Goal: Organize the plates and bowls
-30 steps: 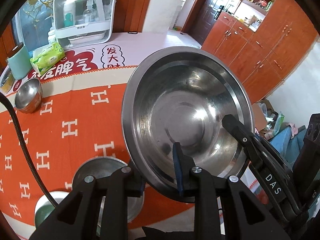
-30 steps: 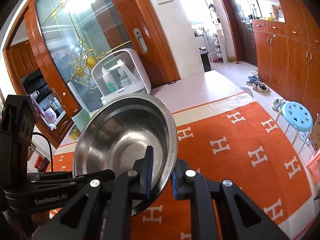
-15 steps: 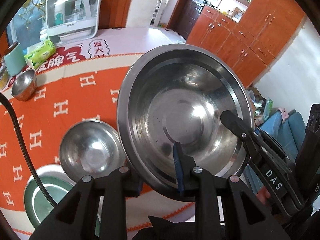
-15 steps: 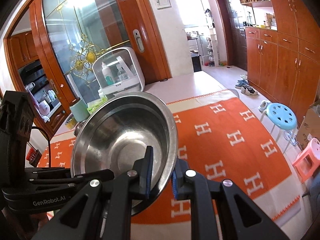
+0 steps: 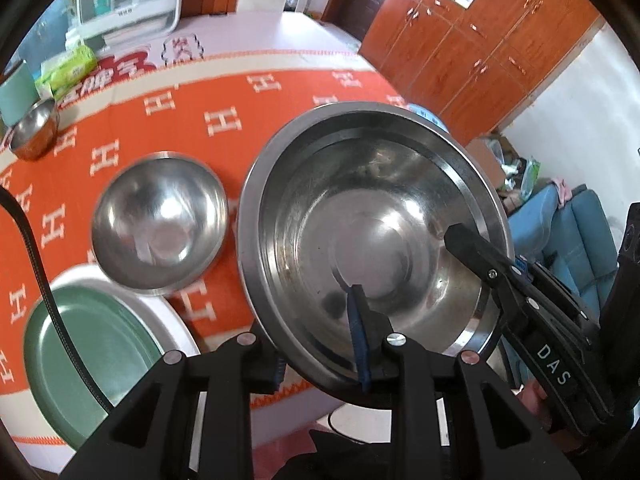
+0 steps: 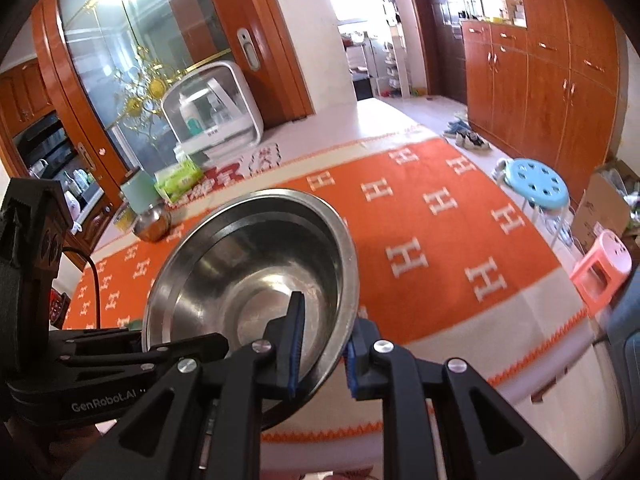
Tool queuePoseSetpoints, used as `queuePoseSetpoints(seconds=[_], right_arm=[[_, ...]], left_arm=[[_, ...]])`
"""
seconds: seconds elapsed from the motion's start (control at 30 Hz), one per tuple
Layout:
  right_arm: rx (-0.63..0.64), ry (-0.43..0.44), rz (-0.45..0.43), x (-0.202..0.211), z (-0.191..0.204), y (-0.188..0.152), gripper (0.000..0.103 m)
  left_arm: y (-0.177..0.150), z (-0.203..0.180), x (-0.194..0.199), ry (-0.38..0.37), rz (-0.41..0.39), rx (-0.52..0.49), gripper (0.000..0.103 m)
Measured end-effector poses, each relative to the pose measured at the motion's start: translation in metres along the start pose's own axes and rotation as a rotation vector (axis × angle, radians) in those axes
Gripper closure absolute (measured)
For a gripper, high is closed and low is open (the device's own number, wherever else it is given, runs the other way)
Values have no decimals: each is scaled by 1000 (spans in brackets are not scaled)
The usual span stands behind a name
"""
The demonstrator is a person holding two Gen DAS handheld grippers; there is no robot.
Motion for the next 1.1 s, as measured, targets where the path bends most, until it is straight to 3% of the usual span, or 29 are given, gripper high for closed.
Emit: queuePoseSetpoints(seconds=[0.73,1.1], right_arm=[[-68,-2,246,-51,-6,-65,86],[-50,14,245,-67,0,-65,86]], left_arm=[[-47,26,-44,80,160,35,73],[-44,39,-46,149,142,46,71]])
Point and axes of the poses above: each gripper's, at about its wrist camera, not at the fingertips, and x roughly against the way its jaws point, z to its left, y to its top, the point moved 4 cm from there along -x, roughly the way its jaws point, and after that the axes turned 8 degrees about x, right-handed, at the moved point
